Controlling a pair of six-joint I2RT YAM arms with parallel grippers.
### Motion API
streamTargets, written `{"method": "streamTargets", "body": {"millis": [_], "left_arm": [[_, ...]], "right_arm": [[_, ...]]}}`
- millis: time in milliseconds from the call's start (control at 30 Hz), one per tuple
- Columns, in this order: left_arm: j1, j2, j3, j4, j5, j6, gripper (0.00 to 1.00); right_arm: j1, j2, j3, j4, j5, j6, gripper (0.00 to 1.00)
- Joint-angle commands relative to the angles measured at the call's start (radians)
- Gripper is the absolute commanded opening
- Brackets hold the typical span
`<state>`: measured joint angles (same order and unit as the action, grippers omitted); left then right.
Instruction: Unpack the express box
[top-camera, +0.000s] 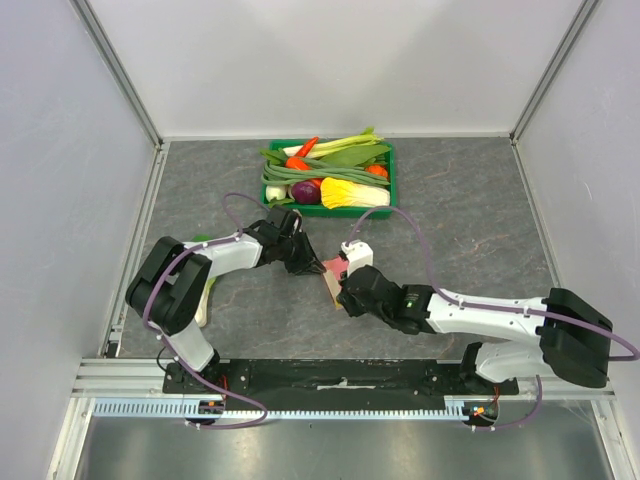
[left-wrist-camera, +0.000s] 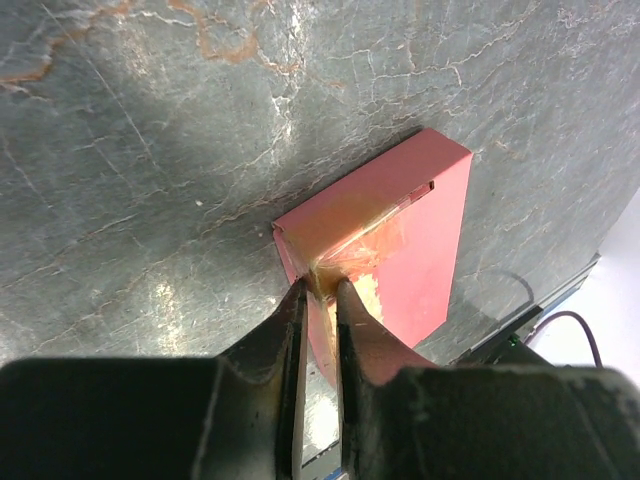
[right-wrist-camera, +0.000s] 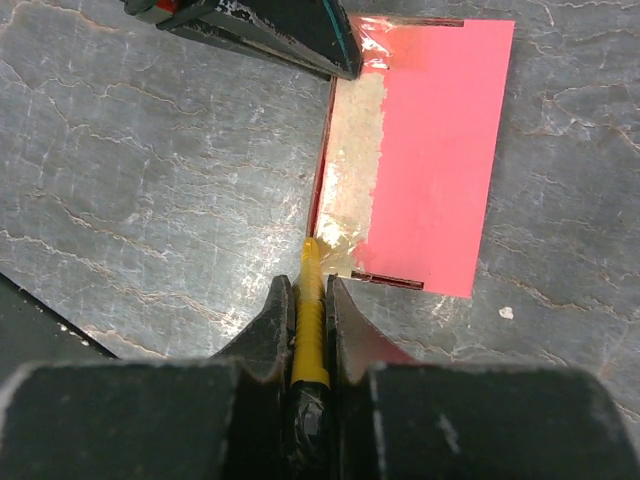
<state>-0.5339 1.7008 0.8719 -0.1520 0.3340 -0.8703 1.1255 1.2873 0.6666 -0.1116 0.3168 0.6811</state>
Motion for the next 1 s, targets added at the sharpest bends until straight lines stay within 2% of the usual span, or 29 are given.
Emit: {"method": "streamTargets", "body": {"millis": [0,300,433,567,633,800,867,967], "left_arm": [[0.026,0.054,-0.047,-0.097,-0.256,0.062,0.12],[0.026,0.039,-0.062,-0.075,-0.271,0.102,0.11],[0.026,0.030,-0.068,-0.066,-0.271,0.105,0.11],[0.026,0.004,-0.065,-0.055,-0.228,0.113,0.12],[0.026,-0.016,-0.065,-0.043,-0.196,0.116,0.16],[0.025,-0.116,-0.053,-0.026,-0.122,0.152,0.47],[0.025,-0.142,-0.042,-0.027,-0.095,0.166,0.54],[0.026,-0.187,-0.037,-0.021,-0.073,0.181,0.58]], "right_arm": [[0.028,0.015,-0.004,-0.186,0.037,-0.009,0.00],[0.031,-0.311,-0.030,-0.089,0.125,-0.045,0.00],[0.031,-0.358,-0.042,-0.082,0.162,-0.048,0.00],[0.031,-0.324,-0.042,-0.095,0.182,-0.026,0.00],[0.031,-0.319,-0.042,-0.114,0.205,0.006,0.00],[0.030,-0.295,-0.024,-0.175,0.309,0.051,0.00],[0.028,-0.272,-0.013,-0.180,0.320,0.049,0.00],[0.026,-0.243,0.010,-0.197,0.344,0.049,0.00]]}}
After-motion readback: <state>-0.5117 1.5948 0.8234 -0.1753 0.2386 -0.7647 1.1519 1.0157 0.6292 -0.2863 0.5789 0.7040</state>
